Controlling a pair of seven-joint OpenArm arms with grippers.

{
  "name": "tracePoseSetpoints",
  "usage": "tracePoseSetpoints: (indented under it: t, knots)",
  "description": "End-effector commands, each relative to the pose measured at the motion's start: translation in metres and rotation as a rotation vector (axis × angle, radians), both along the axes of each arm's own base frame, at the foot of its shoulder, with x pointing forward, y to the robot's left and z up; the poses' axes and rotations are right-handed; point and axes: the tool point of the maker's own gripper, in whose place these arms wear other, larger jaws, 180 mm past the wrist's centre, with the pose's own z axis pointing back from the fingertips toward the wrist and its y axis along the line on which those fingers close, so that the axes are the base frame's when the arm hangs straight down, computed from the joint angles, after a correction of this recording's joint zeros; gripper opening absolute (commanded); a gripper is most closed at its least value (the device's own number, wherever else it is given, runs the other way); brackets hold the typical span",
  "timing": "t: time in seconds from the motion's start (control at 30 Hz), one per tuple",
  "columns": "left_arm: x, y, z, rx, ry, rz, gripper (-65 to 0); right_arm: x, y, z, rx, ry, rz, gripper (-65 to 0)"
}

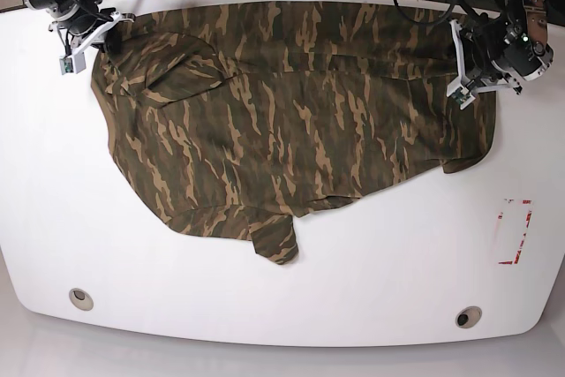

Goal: Layout the t-shirt on the table in an organized manner, then fold the t-shirt properly
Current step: 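Open the left gripper and release the shirt edge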

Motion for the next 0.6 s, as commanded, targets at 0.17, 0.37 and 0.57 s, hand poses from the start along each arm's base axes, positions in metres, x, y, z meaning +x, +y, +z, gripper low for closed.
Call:
tracePoseSetpoints:
  t: [0.17, 0.37, 0.57]
  knots:
    - [0.037, 0.027, 0.026, 0.143, -0.106, 0.016, -49.9, 0.007, -0.005, 0.01, -0.018, -0.038, 0.004, -64.5]
    - [0.068, 0.04, 0.046, 0.222, -0.182, 0.042, -49.9, 0.007, -0.005, 0.01, -0.018, -0.038, 0.004, -64.5]
    - [0.089, 0.043, 0.061, 0.257, -0.23, 0.047, -49.9, 0.007, -0.005, 0.01, -0.018, -0.038, 0.004, -64.5]
